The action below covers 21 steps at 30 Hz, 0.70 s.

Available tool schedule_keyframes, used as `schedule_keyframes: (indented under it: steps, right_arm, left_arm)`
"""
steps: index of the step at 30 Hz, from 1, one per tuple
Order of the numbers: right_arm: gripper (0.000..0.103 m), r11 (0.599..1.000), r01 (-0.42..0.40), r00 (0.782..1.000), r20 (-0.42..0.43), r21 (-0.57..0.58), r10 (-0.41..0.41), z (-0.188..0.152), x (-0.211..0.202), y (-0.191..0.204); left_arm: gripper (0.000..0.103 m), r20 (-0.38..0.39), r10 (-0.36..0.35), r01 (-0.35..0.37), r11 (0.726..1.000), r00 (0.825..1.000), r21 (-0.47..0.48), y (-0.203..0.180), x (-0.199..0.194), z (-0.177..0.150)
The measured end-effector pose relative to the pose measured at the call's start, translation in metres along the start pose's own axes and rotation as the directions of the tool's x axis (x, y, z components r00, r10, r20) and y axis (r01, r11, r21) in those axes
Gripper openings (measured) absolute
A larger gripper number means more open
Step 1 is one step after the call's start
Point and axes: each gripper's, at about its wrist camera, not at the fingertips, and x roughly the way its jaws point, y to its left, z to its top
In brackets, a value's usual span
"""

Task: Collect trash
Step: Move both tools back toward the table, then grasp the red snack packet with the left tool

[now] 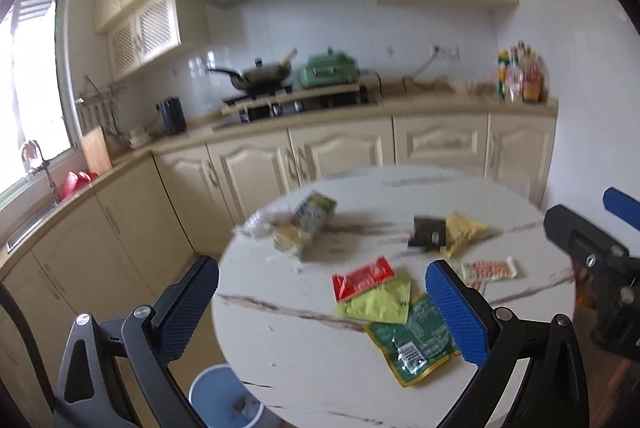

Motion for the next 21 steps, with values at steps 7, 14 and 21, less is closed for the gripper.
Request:
schedule_keyframes:
  steps: [7,14,21]
  right_arm:
    - [0.103,0.999,0.043,0.994,-0.101,0.017,-0.041,-0.014,0.047,-0.022]
    - [0.103,0.996,0.081,0.975,-0.211,0.043,-0.07,-0.025,0.093,-0.044]
    - [0.103,0.992,0.104,0.953,-0.292,0.069,-0.08,-0.034,0.133,-0.058]
  left_arm:
    - [0.102,-0.117,-0.035,0.032,0.999,0.993,-0.033,0.011,0.057,0.009]
    - [0.102,-0.228,-0.098,0.085,0.994,0.969,-0.067,0.028,0.128,0.023]
    - [0.102,-0.321,-0.199,0.205,0.979,0.926,-0.017,0.004,0.191,0.037]
